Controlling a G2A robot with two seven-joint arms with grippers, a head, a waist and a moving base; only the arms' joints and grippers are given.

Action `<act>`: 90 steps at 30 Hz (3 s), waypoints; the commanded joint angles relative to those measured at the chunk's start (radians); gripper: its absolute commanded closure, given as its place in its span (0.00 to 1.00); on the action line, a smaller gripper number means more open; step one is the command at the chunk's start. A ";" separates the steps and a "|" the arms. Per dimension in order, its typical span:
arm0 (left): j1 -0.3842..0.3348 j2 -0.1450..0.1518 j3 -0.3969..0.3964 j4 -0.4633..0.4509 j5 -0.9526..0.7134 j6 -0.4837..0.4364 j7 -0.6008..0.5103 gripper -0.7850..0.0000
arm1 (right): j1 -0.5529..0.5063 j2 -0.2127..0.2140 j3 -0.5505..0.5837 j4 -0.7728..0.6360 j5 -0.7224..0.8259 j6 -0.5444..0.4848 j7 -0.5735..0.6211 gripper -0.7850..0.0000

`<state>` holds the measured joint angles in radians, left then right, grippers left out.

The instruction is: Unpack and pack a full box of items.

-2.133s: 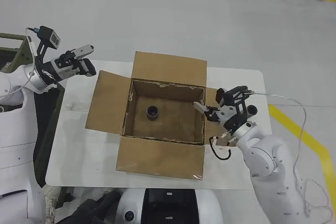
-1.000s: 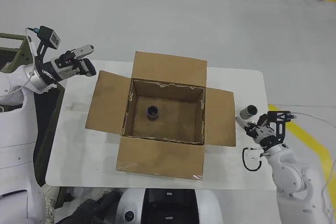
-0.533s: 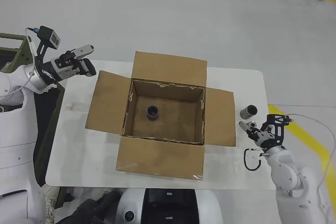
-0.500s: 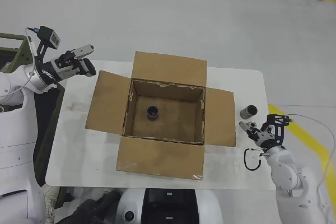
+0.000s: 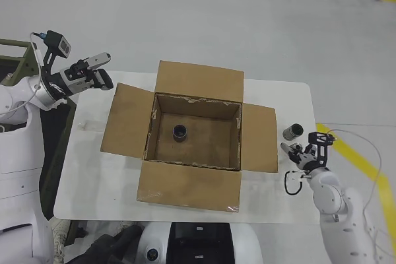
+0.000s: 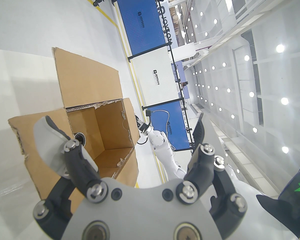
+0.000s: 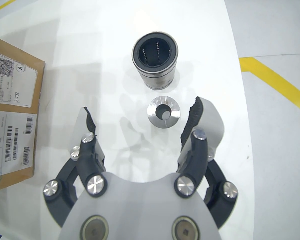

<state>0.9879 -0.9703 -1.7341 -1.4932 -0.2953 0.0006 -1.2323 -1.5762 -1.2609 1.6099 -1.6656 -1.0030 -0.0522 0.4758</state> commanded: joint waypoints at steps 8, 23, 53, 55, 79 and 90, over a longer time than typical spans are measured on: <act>0.000 0.000 0.000 0.000 0.000 0.000 0.000 0.00 | 0.038 0.000 -0.023 0.057 0.002 0.010 -0.002 0.23; 0.000 0.000 0.000 0.000 0.000 0.000 0.000 0.00 | 0.064 0.003 -0.052 0.067 -0.048 0.075 0.034 0.42; 0.000 0.000 0.000 0.000 0.000 0.000 0.000 0.00 | -0.138 0.008 -0.027 -0.267 -0.118 0.181 0.024 1.00; 0.000 0.000 0.000 0.000 0.000 0.000 0.000 0.00 | -0.163 0.008 -0.023 -0.309 -0.137 0.195 0.018 1.00; 0.000 0.000 0.000 0.000 0.000 0.000 0.000 0.00 | -0.115 0.004 -0.185 -0.594 -0.348 0.131 -0.001 1.00; 0.000 0.000 0.000 0.000 0.000 0.000 0.000 0.00 | 0.146 -0.020 -0.429 -0.459 -0.375 0.057 0.065 1.00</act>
<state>0.9879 -0.9703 -1.7341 -1.4932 -0.2953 0.0006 -1.2323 -1.4580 -1.2777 1.2060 -2.1425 -1.3770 0.0056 0.5377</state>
